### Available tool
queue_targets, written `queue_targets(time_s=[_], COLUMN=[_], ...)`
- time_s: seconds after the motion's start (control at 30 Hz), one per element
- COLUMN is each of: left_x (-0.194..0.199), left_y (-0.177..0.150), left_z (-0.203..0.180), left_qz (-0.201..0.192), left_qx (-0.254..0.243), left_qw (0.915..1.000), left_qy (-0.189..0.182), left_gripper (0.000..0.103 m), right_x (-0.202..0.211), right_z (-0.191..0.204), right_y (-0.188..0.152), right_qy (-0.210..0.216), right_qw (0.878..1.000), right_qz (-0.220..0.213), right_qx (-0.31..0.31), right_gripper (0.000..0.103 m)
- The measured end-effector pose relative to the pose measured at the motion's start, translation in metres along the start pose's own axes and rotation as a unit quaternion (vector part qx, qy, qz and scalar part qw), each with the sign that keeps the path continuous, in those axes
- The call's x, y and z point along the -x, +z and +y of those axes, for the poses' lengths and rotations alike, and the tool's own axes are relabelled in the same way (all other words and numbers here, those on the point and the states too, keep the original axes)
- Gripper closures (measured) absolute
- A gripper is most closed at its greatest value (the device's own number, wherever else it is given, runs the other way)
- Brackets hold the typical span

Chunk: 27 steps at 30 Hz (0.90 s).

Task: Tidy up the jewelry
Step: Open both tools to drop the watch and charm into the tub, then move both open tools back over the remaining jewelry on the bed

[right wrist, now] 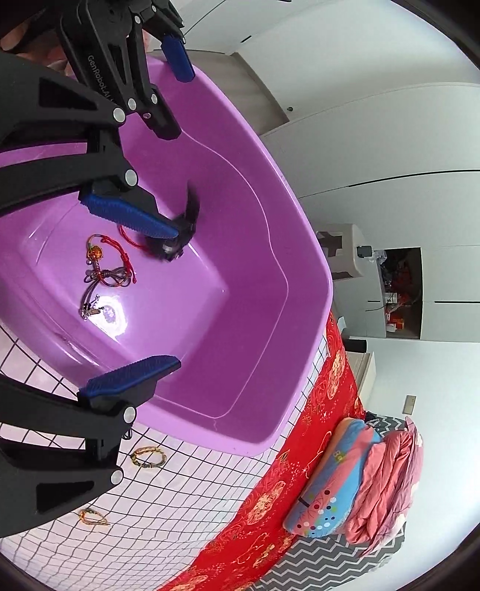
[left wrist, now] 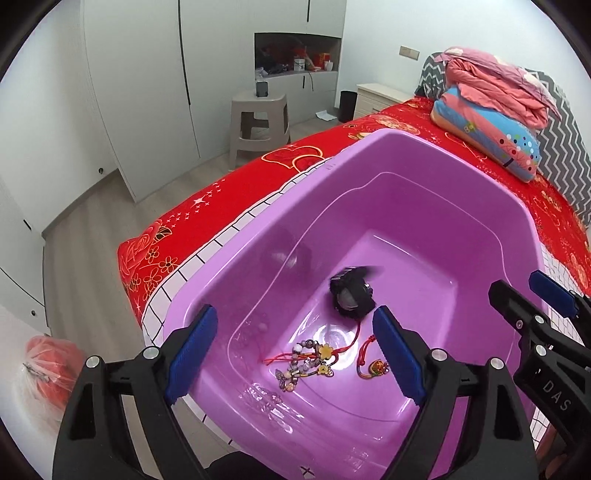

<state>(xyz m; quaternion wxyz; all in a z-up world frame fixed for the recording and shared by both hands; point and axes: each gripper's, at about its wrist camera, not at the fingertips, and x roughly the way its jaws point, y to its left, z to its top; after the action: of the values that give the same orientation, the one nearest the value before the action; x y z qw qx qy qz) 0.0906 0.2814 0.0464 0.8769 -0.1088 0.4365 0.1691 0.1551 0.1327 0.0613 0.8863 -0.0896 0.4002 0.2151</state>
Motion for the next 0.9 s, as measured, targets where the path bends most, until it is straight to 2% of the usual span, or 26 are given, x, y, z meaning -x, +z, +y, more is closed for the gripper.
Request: queue_targets(time_s=[0.3, 0.47, 0.9], left_x=[0.012, 0.021, 0.045], left_y=[-0.006, -0.01, -0.025], left_z=[-0.001, -0.009, -0.036], left_qz=[-0.007, -0.013, -0.028], left_qx=[0.005, -0.005, -0.03], left_qw=[1.0, 0.9999, 0.9991], left_qy=[-0.001, -0.002, -0.007], left_gripper=[0.015, 0.009, 0.006], right_x=[0.013, 0.023, 0.056], right_z=[-0.007, -0.014, -0.037], right_y=[-0.009, -0.016, -0.042], right_qy=[0.002, 0.005, 0.005], right_qw=[1.0, 1.0, 0.998], right_qz=[-0.008, -0.016, -0.034], right_qx=[-0.013, -0.022, -0.048], right_gripper=[0.04, 0.04, 0.039])
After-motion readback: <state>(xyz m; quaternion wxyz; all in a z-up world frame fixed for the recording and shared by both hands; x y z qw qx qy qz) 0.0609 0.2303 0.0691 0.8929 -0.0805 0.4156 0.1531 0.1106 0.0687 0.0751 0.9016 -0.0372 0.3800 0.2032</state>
